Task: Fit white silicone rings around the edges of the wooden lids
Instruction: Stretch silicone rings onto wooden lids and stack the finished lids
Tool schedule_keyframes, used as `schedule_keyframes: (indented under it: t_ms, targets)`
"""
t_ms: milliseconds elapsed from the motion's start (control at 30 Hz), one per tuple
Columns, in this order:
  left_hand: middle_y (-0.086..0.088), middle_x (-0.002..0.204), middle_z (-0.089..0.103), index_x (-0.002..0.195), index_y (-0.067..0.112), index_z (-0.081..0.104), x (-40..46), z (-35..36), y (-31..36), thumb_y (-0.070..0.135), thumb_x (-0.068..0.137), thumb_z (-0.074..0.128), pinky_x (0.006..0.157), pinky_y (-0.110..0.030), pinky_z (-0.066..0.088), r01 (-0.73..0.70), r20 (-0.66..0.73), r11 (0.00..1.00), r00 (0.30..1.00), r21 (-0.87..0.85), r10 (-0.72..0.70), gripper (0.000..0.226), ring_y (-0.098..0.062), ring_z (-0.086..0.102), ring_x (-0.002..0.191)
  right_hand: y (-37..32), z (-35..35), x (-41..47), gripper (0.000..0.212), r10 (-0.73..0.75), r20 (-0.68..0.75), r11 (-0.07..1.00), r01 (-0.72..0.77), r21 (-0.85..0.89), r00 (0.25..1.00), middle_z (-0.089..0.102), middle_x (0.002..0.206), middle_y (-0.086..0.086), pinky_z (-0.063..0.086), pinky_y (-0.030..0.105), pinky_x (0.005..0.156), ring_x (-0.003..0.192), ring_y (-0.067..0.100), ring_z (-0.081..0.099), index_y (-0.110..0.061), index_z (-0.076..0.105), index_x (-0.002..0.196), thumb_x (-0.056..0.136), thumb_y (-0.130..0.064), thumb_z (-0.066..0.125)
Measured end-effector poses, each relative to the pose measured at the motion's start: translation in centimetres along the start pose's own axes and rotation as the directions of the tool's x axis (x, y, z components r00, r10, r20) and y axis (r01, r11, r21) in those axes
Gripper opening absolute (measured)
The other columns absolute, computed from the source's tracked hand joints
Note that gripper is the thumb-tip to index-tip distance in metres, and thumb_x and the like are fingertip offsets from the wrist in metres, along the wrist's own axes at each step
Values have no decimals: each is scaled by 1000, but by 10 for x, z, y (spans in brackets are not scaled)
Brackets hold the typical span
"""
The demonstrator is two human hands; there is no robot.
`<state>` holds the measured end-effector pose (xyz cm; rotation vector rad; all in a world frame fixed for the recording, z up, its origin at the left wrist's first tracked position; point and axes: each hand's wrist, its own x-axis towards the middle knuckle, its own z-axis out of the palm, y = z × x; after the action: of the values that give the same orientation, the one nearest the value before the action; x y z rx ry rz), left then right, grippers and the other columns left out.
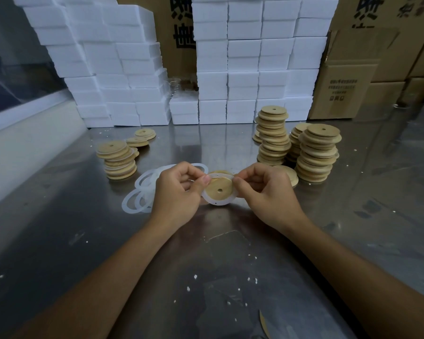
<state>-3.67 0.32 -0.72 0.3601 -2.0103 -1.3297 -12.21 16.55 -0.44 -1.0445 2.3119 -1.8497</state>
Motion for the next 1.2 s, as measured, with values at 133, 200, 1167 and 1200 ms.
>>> schedule_keyframes:
  t_ms: [133,200,1167,1200]
  targets:
    - [2,79,74,75,21,64,1,-3,1,11,84,74,69,-35,61,-2,30,1000,1000,6,2,17,-15,73,77,-1,-1,1,2,1,10,1000,0,-6,1000,75,81,0,62,38,76,76,12,73,-9,71,88,89,-9,70]
    - [-2,82,74,77,17,65,1,-5,2,9,84,74,71,-39,62,12,68,1000,998,0,-12,14,-16,73,78,-2,-3,1,2,10,32,1000,-10,8,999,75,81,1,62,38,77,76,12,74,-9,71,88,89,-9,69]
    - [5,76,72,75,13,66,3,-22,2,4,79,77,76,-29,59,-102,194,973,979,206,61,15,-8,70,74,2,-1,1,6,-65,90,989,75,-123,994,69,82,-9,54,19,62,75,3,65,-20,65,89,90,-14,67]
    - [6,77,71,75,14,65,3,-21,3,7,79,78,76,-27,58,-124,189,970,978,209,84,15,-7,70,75,1,0,0,4,-82,94,986,95,-137,992,68,83,-9,54,18,64,77,3,65,-18,65,90,91,-15,66]
